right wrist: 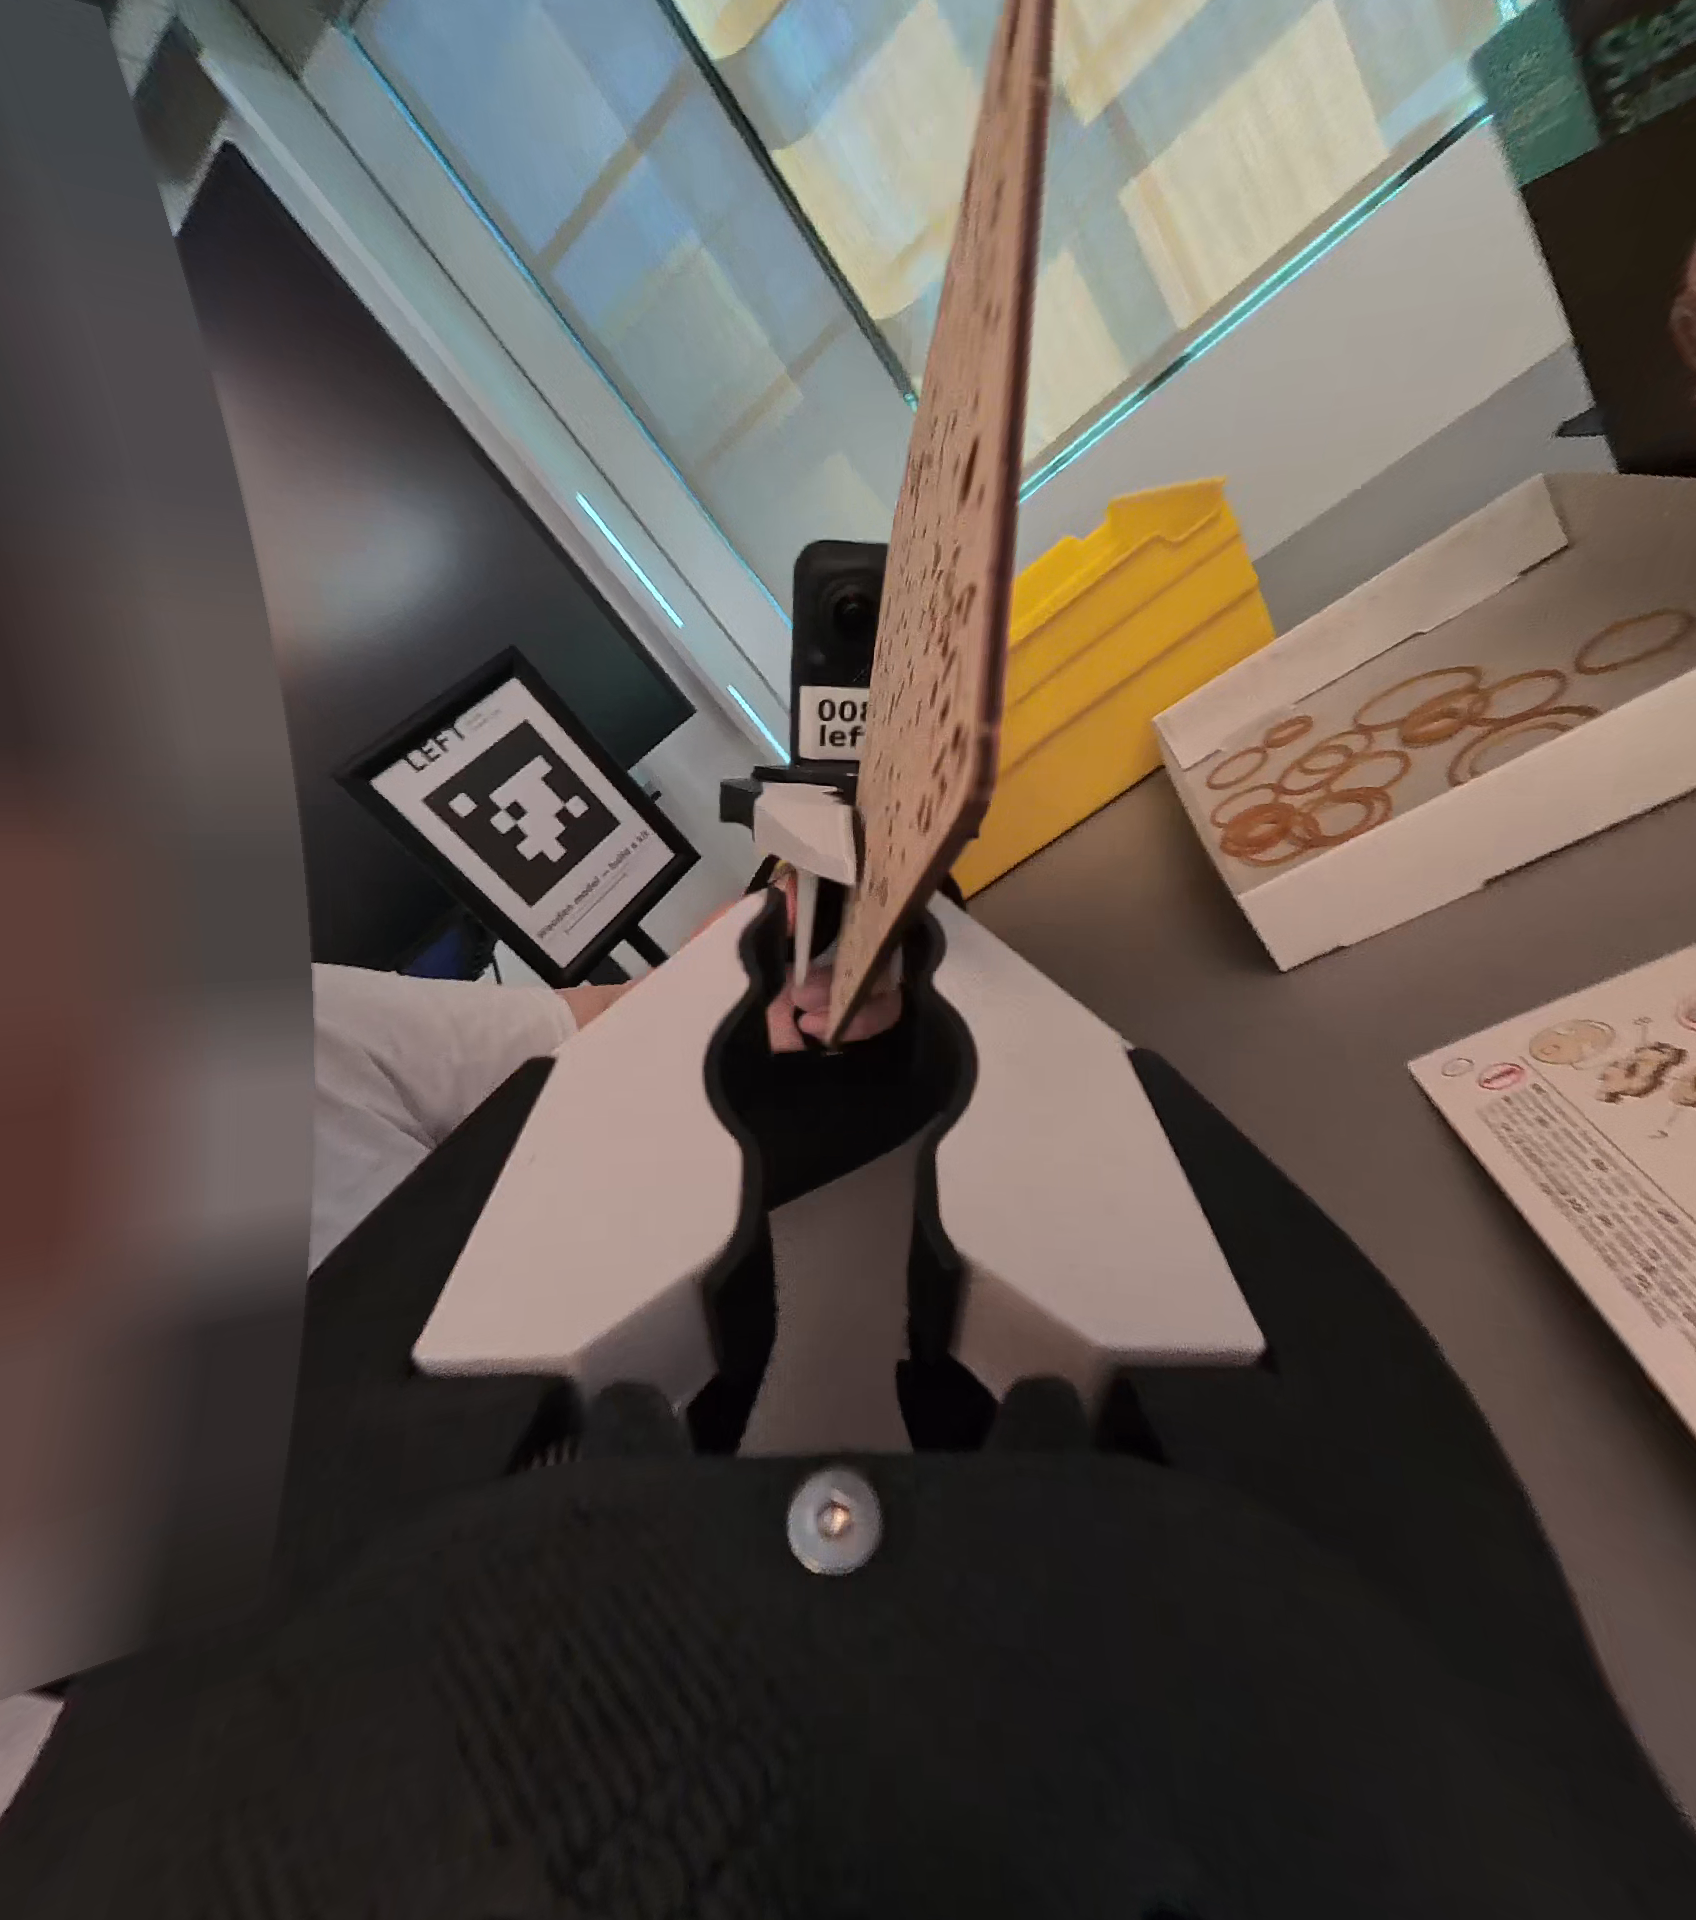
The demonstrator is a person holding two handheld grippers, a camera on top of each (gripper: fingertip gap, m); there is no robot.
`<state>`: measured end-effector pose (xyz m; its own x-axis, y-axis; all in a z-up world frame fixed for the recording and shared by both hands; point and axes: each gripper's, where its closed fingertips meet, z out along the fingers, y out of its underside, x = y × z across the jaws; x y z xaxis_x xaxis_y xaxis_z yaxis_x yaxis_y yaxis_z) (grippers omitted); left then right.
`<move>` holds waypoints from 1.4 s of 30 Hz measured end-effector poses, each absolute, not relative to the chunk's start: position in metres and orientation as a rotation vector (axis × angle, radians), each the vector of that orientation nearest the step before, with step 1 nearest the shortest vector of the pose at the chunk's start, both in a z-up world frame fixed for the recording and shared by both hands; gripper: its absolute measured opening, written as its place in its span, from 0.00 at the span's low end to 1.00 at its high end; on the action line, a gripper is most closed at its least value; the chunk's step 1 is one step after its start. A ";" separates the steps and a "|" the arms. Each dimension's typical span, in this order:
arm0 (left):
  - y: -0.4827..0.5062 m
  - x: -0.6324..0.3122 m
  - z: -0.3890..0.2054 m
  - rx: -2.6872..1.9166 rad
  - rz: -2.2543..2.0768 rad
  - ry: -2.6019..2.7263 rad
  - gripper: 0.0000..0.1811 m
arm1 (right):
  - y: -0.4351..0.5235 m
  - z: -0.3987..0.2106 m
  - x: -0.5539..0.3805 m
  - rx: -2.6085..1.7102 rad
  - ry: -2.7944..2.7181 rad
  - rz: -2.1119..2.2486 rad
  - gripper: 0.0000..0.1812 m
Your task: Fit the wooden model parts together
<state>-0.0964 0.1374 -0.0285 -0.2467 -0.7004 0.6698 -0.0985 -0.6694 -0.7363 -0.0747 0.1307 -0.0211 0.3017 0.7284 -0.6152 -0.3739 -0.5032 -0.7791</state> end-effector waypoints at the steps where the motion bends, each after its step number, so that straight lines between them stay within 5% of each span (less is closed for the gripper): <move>1: 0.141 -0.097 -0.028 -1.608 -1.997 0.933 0.00 | 0.132 -0.023 -0.071 -1.590 -0.321 1.375 0.10; 42: 0.140 -0.095 -0.034 -1.655 -1.990 0.931 0.00 | 0.135 -0.037 -0.074 -1.666 -0.303 1.339 0.03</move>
